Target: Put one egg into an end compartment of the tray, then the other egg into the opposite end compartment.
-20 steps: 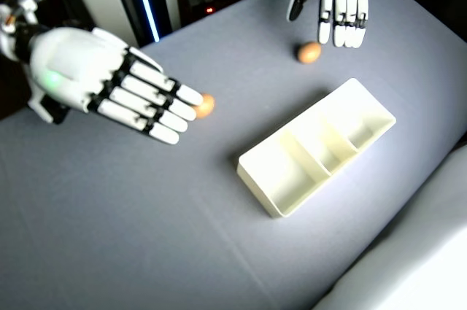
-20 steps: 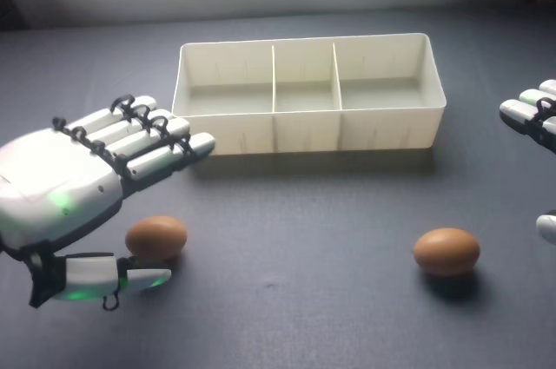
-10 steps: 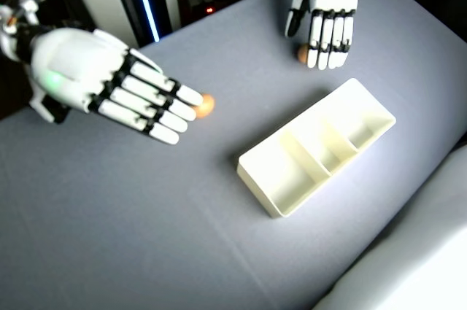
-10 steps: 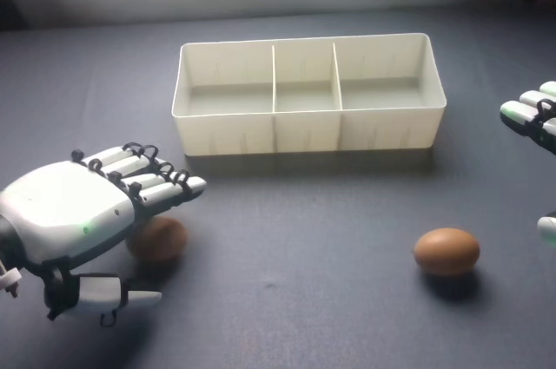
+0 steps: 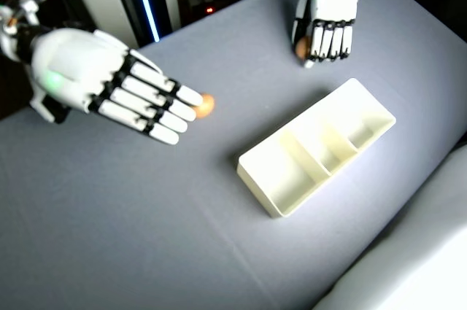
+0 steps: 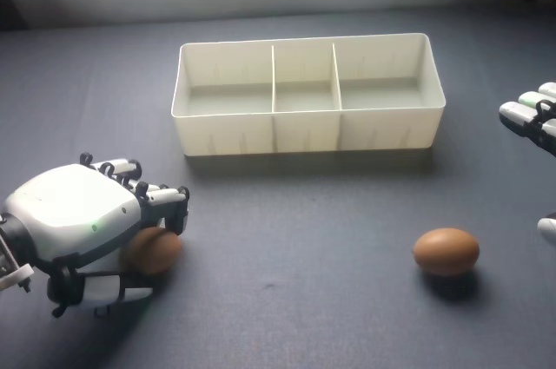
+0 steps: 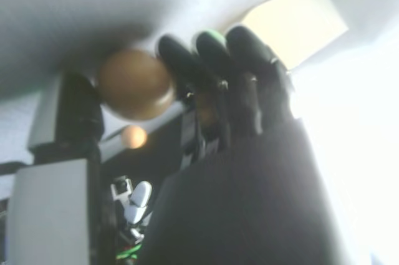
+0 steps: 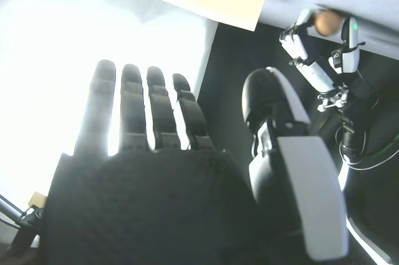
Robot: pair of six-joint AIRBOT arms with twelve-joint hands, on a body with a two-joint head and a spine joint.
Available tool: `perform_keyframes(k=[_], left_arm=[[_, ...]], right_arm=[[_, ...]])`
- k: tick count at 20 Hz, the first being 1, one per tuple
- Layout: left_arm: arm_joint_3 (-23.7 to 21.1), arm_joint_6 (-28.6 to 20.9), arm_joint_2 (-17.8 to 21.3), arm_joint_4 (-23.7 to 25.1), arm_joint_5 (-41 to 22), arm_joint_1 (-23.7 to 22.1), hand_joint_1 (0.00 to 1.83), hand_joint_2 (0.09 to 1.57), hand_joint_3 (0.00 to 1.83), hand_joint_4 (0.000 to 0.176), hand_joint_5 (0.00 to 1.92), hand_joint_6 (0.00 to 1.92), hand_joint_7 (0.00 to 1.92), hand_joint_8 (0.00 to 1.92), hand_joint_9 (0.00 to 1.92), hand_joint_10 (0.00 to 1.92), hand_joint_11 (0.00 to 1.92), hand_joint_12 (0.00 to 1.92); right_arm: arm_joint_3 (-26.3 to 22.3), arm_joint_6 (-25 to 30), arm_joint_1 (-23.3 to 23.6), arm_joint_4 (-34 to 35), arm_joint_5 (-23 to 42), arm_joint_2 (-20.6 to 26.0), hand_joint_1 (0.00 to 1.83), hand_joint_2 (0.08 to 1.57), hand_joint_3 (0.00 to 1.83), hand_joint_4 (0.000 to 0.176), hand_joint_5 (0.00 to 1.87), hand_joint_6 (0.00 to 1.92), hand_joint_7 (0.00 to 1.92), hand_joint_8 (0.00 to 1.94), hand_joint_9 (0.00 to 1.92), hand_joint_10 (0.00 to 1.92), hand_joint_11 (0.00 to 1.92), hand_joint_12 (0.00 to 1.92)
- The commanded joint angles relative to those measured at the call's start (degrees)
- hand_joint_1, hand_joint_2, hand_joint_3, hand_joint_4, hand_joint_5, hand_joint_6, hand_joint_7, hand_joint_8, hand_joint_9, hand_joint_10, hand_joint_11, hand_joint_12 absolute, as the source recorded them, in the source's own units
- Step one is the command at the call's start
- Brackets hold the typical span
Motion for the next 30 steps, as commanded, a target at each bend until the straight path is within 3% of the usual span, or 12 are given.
perform_keyframes(k=[1, 5, 9, 12, 13, 15, 16, 17, 24, 26, 28, 30], left_arm=[[-0.1, 0.4, 0.4, 0.2, -6.0, -0.3, 1.08, 1.22, 0.00, 0.000, 0.80, 1.28, 1.02, 1.84, 0.82, 1.92, 0.42, 1.92], [-3.0, 0.4, 4.2, 0.5, -13.8, -0.1, 1.13, 1.17, 0.00, 0.000, 0.87, 1.16, 1.10, 1.92, 0.99, 1.92, 0.73, 1.92], [-3.9, 0.5, 5.9, 1.0, -21.8, -1.5, 1.13, 1.16, 0.00, 0.000, 0.88, 1.15, 1.04, 1.92, 0.92, 1.92, 0.58, 1.92], [-2.5, 0.9, 5.0, 0.2, -22.9, -5.1, 1.20, 1.19, 0.00, 0.000, 0.79, 1.13, 0.91, 1.44, 0.74, 1.84, 0.31, 1.92], [-1.5, 1.5, 4.1, -0.4, -22.7, -7.1, 1.14, 1.18, 0.00, 0.000, 0.84, 1.17, 0.97, 1.68, 0.87, 1.91, 0.50, 1.92], [0.8, 2.4, 2.3, -1.9, -20.3, -10.6, 1.19, 1.24, 0.01, 0.000, 0.73, 1.34, 0.75, 1.47, 0.81, 1.92, 0.76, 1.92], [2.0, 2.4, 1.3, -2.5, -19.0, -12.1, 1.12, 1.21, 0.00, 0.000, 0.79, 1.27, 0.90, 1.83, 1.09, 1.92, 1.18, 1.92], [4.4, 2.4, -0.6, -3.3, -16.3, -14.9, 1.12, 1.20, 0.00, 0.000, 0.83, 1.23, 1.07, 1.90, 1.29, 1.92, 1.43, 1.92], [17.2, 6.4, -11.4, -7.6, 2.5, -26.8, 1.09, 1.24, 0.01, 0.000, 0.74, 1.35, 1.03, 1.89, 1.23, 1.92, 1.35, 1.92], [18.4, 9.1, -12.7, -10.3, 5.0, -27.2, 1.20, 1.20, 0.00, 0.000, 0.29, 0.65, 0.47, 0.89, 0.32, 1.16, 0.16, 1.71], [18.7, 10.9, -13.2, -11.2, 6.4, -27.3, 1.14, 1.17, 0.00, 0.095, 0.17, 0.29, 0.20, 0.18, 0.02, 0.44, 0.01, 1.22], [18.4, 11.1, -13.2, -10.9, 6.1, -27.1, 1.02, 1.15, 0.00, 0.154, 0.11, 0.14, 0.07, 0.01, 0.00, 0.10, 0.00, 1.09]], right_arm=[[0.3, 0.4, 0.1, -0.2, 7.7, 0.1, 0.33, 1.39, 0.00, 0.000, 0.00, 0.00, 0.00, 0.00, 0.00, 0.00, 0.00, 0.00], [0.4, 0.5, 0.0, -0.2, 7.9, 0.2, 0.31, 1.39, 0.00, 0.000, 0.00, 0.00, 0.00, 0.00, 0.00, 0.00, 0.00, 0.00], [0.4, 0.6, 0.0, -0.1, 8.0, 0.2, 0.27, 1.40, 0.01, 0.000, 0.00, 0.00, 0.00, 0.00, 0.00, 0.00, 0.00, 0.00], [0.4, 0.7, 0.0, 0.1, 8.2, 0.2, 0.29, 1.40, 0.00, 0.000, 0.00, 0.00, 0.00, 0.00, 0.00, 0.00, 0.00, 0.00], [0.4, 0.7, 0.0, 0.2, 8.2, 0.2, 0.33, 1.40, 0.00, 0.000, 0.00, 0.00, 0.00, 0.00, 0.00, 0.00, 0.00, 0.00], [0.6, 0.9, 0.0, 0.1, 8.2, 0.2, 0.35, 1.40, 0.00, 0.000, 0.00, 0.00, 0.00, 0.00, 0.00, 0.00, 0.00, 0.00], [0.7, 1.4, 0.0, 0.0, 8.1, 0.2, 0.37, 1.39, 0.00, 0.000, 0.00, 0.00, 0.00, 0.00, 0.00, 0.00, 0.00, 0.00], [1.0, 2.1, -0.2, -0.2, 8.1, 0.1, 0.37, 1.39, 0.00, 0.000, 0.00, 0.00, 0.00, 0.00, 0.00, 0.00, 0.00, 0.00], [1.7, 2.7, -0.1, -1.0, 7.6, -0.9, 0.32, 1.39, 0.00, 0.000, 0.00, 0.00, 0.00, 0.00, 0.00, 0.00, 0.00, 0.00], [1.9, 3.3, 0.0, -1.6, 7.4, -1.1, 0.32, 1.40, 0.00, 0.000, 0.00, 0.00, 0.00, 0.00, 0.00, 0.00, 0.00, 0.00], [1.9, 3.7, 0.1, -2.4, 7.4, -1.1, 0.34, 1.38, 0.00, 0.000, 0.00, 0.00, 0.00, 0.00, 0.00, 0.00, 0.00, 0.00], [1.8, 4.8, 0.4, -3.9, 7.4, -1.1, 0.46, 1.35, 0.00, 0.000, 0.00, 0.00, 0.00, 0.00, 0.00, 0.00, 0.00, 0.00]])
